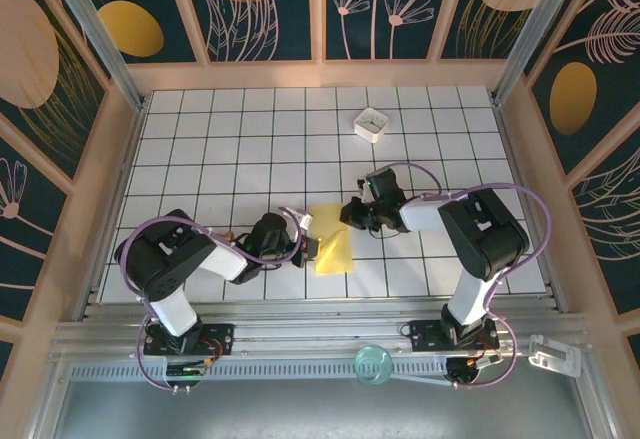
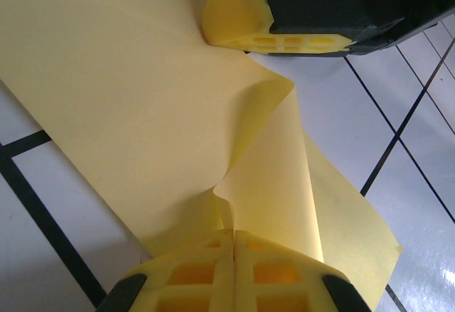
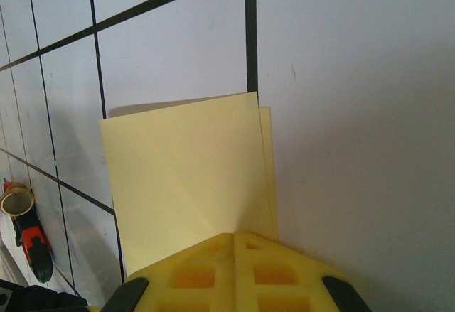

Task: Fold a paper plane with a square sheet of paper (pick it up from the middle)
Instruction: Fold the triangle a second time at the center of the table.

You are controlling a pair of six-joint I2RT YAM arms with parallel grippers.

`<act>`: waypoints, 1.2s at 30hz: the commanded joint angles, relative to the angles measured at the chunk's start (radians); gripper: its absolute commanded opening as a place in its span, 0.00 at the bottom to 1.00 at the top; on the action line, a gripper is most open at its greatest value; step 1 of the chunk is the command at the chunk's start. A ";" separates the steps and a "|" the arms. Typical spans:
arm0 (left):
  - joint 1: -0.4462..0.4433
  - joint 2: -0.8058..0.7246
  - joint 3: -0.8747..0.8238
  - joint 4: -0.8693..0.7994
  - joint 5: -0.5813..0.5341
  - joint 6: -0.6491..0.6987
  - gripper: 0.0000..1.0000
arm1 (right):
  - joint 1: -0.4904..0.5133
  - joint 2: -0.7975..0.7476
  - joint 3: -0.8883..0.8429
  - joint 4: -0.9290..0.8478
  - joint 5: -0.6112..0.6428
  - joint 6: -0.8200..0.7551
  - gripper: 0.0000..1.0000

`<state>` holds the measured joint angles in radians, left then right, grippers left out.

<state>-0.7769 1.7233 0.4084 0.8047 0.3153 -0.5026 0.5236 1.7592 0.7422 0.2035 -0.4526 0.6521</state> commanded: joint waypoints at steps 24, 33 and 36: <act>0.007 0.018 0.037 -0.102 -0.026 0.006 0.00 | 0.001 0.032 -0.019 -0.073 0.077 -0.035 0.02; 0.007 0.017 0.029 -0.117 -0.030 0.012 0.00 | 0.001 0.026 -0.012 -0.082 0.080 -0.039 0.02; 0.007 0.010 0.020 -0.119 -0.039 0.012 0.00 | 0.001 0.029 -0.012 -0.081 0.078 -0.038 0.02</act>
<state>-0.7769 1.7214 0.4362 0.7509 0.3138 -0.5022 0.5236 1.7592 0.7422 0.2028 -0.4522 0.6365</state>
